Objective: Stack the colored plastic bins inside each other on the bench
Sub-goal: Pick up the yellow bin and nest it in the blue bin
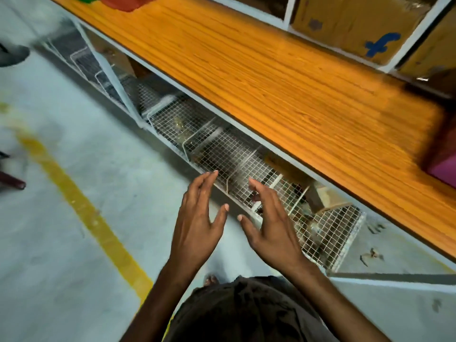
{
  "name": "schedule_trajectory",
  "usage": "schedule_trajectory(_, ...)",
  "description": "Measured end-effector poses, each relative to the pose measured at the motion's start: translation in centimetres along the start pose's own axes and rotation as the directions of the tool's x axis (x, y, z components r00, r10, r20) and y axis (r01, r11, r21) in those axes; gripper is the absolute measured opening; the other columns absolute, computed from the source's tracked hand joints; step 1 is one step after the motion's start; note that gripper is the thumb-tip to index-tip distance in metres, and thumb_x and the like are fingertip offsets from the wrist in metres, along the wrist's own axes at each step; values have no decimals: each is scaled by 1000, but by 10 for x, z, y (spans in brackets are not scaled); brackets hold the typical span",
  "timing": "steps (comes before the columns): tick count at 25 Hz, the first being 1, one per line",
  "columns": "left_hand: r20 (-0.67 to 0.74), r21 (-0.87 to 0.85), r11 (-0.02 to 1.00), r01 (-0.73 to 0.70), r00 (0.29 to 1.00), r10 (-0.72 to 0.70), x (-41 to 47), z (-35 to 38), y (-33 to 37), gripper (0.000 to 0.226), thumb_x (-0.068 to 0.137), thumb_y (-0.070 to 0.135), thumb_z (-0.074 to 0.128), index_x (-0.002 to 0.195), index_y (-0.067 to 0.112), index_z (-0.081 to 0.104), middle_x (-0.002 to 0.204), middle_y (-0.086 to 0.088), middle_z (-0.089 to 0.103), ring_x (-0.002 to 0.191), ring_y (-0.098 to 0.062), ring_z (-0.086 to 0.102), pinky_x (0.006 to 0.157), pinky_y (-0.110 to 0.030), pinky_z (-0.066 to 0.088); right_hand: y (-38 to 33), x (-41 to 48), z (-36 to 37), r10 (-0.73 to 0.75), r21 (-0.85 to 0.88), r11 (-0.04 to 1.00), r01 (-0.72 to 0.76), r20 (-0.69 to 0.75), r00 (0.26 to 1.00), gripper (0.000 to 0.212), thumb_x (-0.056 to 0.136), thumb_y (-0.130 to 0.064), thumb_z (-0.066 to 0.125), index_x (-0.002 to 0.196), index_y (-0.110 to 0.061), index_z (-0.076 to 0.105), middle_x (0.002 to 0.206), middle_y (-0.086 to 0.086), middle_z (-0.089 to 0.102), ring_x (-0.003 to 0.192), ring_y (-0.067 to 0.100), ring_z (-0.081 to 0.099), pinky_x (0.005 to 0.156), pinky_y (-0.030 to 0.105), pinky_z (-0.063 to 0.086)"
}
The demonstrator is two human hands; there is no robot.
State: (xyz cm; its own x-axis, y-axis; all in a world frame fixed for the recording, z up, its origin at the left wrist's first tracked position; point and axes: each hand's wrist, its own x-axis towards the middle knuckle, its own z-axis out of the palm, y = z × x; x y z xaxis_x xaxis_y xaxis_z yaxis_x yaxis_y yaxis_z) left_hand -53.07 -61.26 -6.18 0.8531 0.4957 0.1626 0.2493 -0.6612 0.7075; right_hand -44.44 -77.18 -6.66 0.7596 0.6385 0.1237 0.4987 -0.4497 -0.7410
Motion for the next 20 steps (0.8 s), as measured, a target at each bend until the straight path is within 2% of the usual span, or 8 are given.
schedule_trajectory(2, -34, -88, 995, 44, 998, -47, 5, -22, -26, 69, 95, 22, 67, 155, 30, 35, 155, 6, 35, 142, -11, 41, 109, -39, 45, -17, 19, 25, -61, -99, 993, 67, 57, 997, 76, 95, -29, 67, 159, -34, 26, 154, -7, 39, 138, 12, 44, 104, 37, 51)
schedule_trajectory(3, -56, -158, 983, 91, 993, -101, 9, -33, -39, 68, 94, 19, 68, 154, 31, 37, 153, 8, 36, 140, -8, 44, 105, -39, 49, -25, 32, 35, -68, -83, 994, 74, 77, 995, 77, 95, -27, 68, 159, -34, 27, 154, -7, 38, 138, 12, 44, 103, 36, 51)
schedule_trajectory(6, -111, -333, 920, 207, 960, -256, 34, -57, -75, 69, 91, 14, 72, 149, 36, 42, 147, 14, 39, 130, -4, 51, 91, -36, 58, -48, 79, 65, 60, 225, 971, -82, 103, 993, 79, 90, -16, 76, 154, -37, 34, 144, -13, 49, 121, 3, 57, 91, 27, 57)
schedule_trajectory(9, -129, -375, 899, 228, 947, -294, 75, -79, -109, 69, 91, 14, 73, 147, 39, 43, 143, 19, 41, 127, -3, 54, 85, -35, 60, -61, 141, 90, 205, 506, 823, -259, 162, 965, 76, 85, -4, 81, 144, -35, 43, 131, -8, 60, 104, 9, 68, 82, 25, 59)
schedule_trajectory(12, -146, -291, 928, 232, 948, -283, 132, -104, -146, 65, 92, 18, 72, 146, 41, 43, 140, 20, 43, 125, -3, 54, 85, -38, 59, -68, 215, 115, 182, 539, 806, -246, 169, 969, 71, 85, 2, 78, 138, -33, 46, 127, 0, 63, 97, 11, 70, 85, 21, 58)
schedule_trajectory(15, -200, -69, 970, 234, 949, -243, 188, -137, -174, 60, 95, 28, 68, 147, 40, 42, 142, 18, 46, 123, -4, 56, 88, -38, 57, -82, 293, 140, 136, 520, 832, -191, 143, 980, 68, 87, 3, 75, 134, -38, 47, 124, 0, 64, 93, 0, 67, 86, 25, 60)
schedule_trajectory(18, -277, 199, 942, 269, 938, -210, 239, -169, -194, 55, 95, 36, 63, 146, 41, 43, 144, 17, 47, 125, -13, 56, 87, -35, 55, -98, 360, 162, 32, 399, 913, -88, 144, 989, 70, 88, -8, 76, 143, -37, 44, 128, -13, 60, 106, -8, 60, 81, 21, 58)
schedule_trajectory(20, -302, 263, 916, 304, 927, -221, 270, -186, -208, 51, 95, 44, 61, 143, 42, 45, 142, 20, 49, 129, -10, 52, 86, -34, 55, -109, 397, 176, -29, 331, 943, -30, 173, 984, 74, 88, -16, 76, 148, -38, 41, 133, -17, 57, 115, -5, 58, 85, 19, 54)
